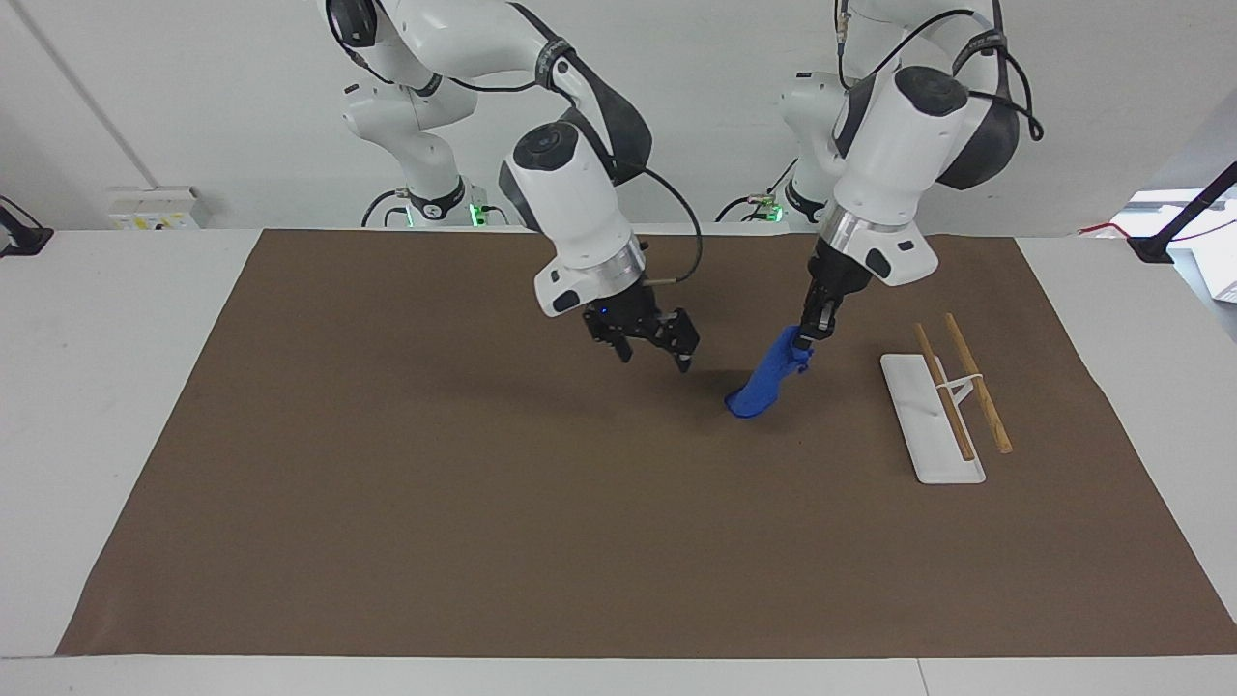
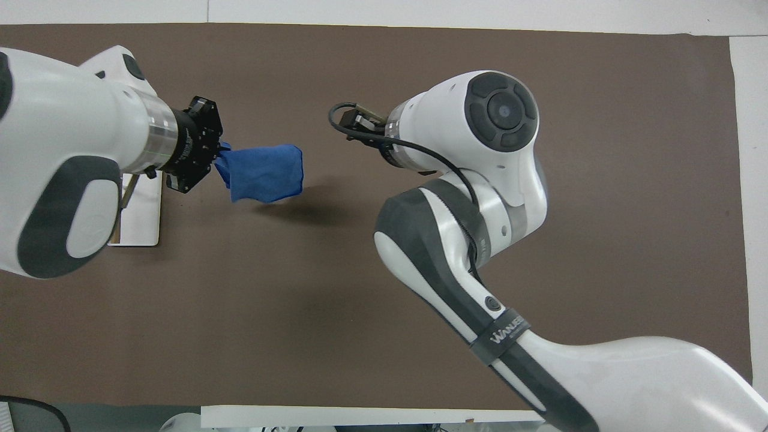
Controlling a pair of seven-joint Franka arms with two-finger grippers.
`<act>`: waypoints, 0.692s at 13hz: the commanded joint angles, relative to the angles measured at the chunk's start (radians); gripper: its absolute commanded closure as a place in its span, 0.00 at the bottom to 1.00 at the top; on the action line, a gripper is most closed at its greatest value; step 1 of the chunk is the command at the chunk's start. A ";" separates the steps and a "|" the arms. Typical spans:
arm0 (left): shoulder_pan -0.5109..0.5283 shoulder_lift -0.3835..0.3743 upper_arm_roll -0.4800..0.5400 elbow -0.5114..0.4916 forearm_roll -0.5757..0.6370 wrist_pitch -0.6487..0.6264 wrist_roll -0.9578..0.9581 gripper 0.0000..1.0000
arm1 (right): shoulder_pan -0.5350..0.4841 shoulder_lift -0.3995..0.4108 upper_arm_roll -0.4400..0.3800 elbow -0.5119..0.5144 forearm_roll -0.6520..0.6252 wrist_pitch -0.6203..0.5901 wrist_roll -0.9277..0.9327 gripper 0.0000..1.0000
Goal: Right arm passes towel to left arm to hang
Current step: 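Carry the towel over the wooden rods while the right gripper withdraws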
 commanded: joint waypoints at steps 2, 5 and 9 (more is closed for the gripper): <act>0.150 -0.006 0.000 0.054 0.054 -0.067 0.207 1.00 | -0.235 -0.103 0.010 0.014 -0.119 -0.240 -0.368 0.00; 0.319 -0.042 0.000 -0.045 0.054 -0.011 0.379 1.00 | -0.372 -0.255 0.004 0.027 -0.138 -0.445 -0.547 0.00; 0.477 -0.107 0.000 -0.325 0.054 0.321 0.594 1.00 | -0.488 -0.322 -0.002 0.140 -0.172 -0.740 -0.743 0.00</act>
